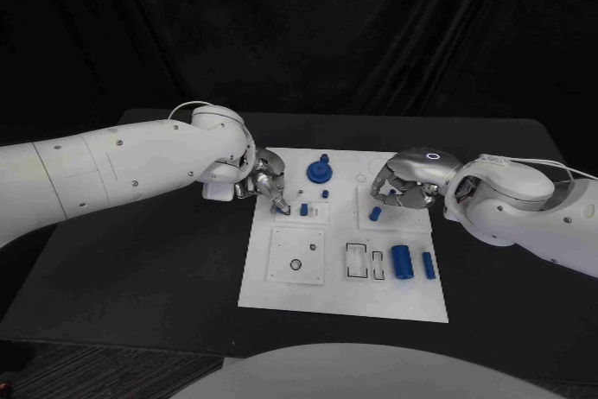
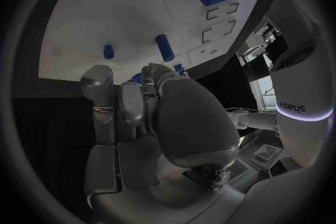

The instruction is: Assemble the parts on the task board

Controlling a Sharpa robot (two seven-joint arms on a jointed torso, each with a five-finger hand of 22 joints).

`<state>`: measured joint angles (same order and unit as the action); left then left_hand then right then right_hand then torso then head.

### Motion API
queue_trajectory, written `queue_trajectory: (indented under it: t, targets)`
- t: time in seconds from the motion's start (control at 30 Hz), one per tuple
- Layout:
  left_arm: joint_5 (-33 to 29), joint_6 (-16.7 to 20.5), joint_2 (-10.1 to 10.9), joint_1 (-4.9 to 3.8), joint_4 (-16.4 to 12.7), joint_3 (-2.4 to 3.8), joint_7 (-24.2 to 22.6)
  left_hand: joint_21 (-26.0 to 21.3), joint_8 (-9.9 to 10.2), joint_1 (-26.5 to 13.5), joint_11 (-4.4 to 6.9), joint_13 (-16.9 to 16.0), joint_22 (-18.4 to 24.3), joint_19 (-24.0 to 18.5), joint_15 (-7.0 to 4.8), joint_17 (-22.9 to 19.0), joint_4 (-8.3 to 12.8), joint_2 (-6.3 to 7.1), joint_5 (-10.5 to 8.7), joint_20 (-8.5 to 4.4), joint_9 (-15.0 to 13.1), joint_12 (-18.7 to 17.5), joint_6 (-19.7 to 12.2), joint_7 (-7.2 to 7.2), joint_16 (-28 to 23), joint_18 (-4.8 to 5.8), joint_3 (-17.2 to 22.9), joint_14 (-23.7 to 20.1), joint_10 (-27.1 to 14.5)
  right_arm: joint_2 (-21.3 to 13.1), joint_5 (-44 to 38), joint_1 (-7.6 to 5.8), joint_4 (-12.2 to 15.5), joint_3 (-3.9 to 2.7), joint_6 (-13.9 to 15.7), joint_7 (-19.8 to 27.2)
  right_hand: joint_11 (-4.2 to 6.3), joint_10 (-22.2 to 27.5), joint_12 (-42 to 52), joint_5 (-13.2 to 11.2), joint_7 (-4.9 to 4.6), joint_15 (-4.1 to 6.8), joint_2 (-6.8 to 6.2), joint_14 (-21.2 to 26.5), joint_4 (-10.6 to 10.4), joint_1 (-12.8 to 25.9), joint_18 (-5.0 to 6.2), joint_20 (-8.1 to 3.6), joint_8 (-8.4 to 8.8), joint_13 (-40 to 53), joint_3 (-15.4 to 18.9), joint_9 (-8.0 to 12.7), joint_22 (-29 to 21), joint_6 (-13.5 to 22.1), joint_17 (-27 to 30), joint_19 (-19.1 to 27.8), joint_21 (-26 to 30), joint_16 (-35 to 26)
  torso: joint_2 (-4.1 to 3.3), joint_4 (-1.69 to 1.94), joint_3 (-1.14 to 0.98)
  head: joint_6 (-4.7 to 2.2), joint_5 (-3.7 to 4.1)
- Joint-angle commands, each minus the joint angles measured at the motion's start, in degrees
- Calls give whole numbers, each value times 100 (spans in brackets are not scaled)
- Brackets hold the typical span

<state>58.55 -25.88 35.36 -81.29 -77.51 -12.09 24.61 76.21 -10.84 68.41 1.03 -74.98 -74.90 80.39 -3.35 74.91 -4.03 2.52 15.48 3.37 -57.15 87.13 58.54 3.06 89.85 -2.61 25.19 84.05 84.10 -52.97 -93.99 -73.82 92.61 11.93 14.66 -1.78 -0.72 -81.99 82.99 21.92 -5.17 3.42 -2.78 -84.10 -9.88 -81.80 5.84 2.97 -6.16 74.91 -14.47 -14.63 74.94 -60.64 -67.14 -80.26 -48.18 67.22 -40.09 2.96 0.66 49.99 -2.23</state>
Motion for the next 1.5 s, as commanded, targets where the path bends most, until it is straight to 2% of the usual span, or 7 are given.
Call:
queue_trajectory:
  t: [0.03,0.23,0.67,0.8,1.5]
  targets:
    - [1,-134,-9,-1,-23,-2,-14,-26,35,37,-26,-1268,-1042,-26,21,1509,52,9,6,-5,2,-24,5,-21,15,-90,79,595,301,3,-11,13,-5,-3,-11,-118,10,28,-31,39,-10,-14,-8,-35,7,-37,104,-8,8,264,-17,9,543,-26,2,17,17,-15,4,2,0,1,4]
    - [1,-148,-36,-1,11,-2,-15,-27,36,36,-26,-1268,-1041,-27,21,1509,53,9,7,-5,2,-24,5,-21,15,-91,79,595,301,25,-11,14,-22,-3,-19,-115,10,28,-31,39,-10,-14,-8,-35,7,-37,104,-8,8,264,-17,9,543,-26,2,17,17,-15,4,-2,-2,1,-16]
    - [1,-85,-101,0,113,-2,-57,-47,50,25,-29,-1255,-1035,-41,23,1509,64,7,30,-3,15,-43,-1,-15,15,-95,102,595,284,32,-11,17,-36,-3,-33,-108,10,29,-32,40,-11,-15,-4,-34,12,-41,106,-8,9,262,-23,10,541,-25,7,19,30,-20,5,-3,-5,1,2]
    - [1,-49,-113,0,130,-2,-75,-40,55,22,-30,-1258,-1038,-35,24,1509,69,2,40,-3,19,-39,-2,-13,15,-93,113,595,288,34,-11,18,-38,-3,-41,-108,10,29,-32,40,-11,-15,-4,-34,12,-41,106,-8,9,262,-23,10,541,-25,7,19,30,-20,2,-2,0,1,-1]
    - [2,-138,-212,7,196,-2,-58,-51,61,7,-34,-1256,-1035,-43,25,1509,68,-4,50,-1,25,-41,-3,-7,15,-95,123,595,286,41,13,37,-49,-3,-61,-106,9,34,-37,42,-12,-15,2,-33,19,-45,108,-7,10,255,-32,11,540,-22,11,21,45,-25,5,-4,-1,1,0]
